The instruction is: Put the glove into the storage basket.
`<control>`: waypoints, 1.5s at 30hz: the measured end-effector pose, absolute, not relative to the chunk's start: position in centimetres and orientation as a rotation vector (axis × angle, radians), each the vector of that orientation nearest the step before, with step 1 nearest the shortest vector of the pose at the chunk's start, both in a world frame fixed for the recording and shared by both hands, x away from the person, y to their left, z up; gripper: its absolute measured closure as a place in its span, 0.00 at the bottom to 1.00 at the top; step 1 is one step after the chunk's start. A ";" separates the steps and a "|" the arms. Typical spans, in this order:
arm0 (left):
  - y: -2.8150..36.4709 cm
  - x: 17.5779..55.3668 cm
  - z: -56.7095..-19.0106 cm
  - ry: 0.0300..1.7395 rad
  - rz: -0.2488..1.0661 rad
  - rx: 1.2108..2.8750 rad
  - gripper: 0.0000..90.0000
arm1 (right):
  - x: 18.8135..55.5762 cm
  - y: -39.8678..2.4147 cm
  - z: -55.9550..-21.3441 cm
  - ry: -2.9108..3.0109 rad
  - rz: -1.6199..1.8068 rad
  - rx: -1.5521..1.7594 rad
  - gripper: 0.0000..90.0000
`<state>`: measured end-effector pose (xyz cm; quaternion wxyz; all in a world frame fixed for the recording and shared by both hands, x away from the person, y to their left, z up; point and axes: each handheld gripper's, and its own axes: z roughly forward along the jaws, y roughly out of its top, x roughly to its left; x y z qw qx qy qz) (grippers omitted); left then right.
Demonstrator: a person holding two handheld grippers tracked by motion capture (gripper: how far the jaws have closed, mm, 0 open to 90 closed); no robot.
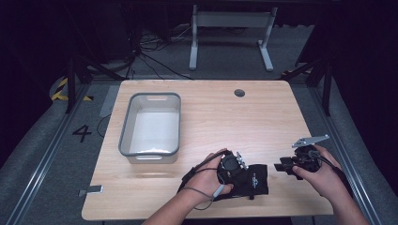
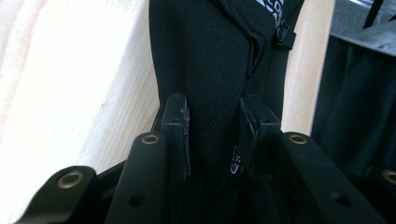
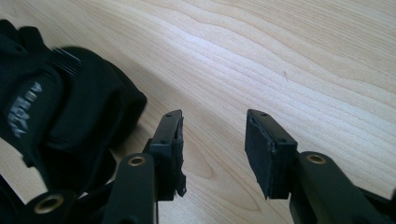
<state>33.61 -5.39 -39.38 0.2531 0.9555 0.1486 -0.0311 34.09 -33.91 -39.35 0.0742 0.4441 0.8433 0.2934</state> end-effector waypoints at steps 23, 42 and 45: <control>-0.3 34.2 -35.6 0.587 -0.062 2.470 0.74 | 35.0 -33.5 -39.9 2.551 0.870 1.347 0.64; 4.9 36.2 -31.3 0.849 -0.020 2.320 0.74 | 37.1 -31.6 -39.5 2.597 0.896 1.273 0.64; 6.0 36.6 -30.5 0.881 -0.002 2.298 0.74 | 37.3 -31.2 -39.4 2.603 0.900 1.268 0.64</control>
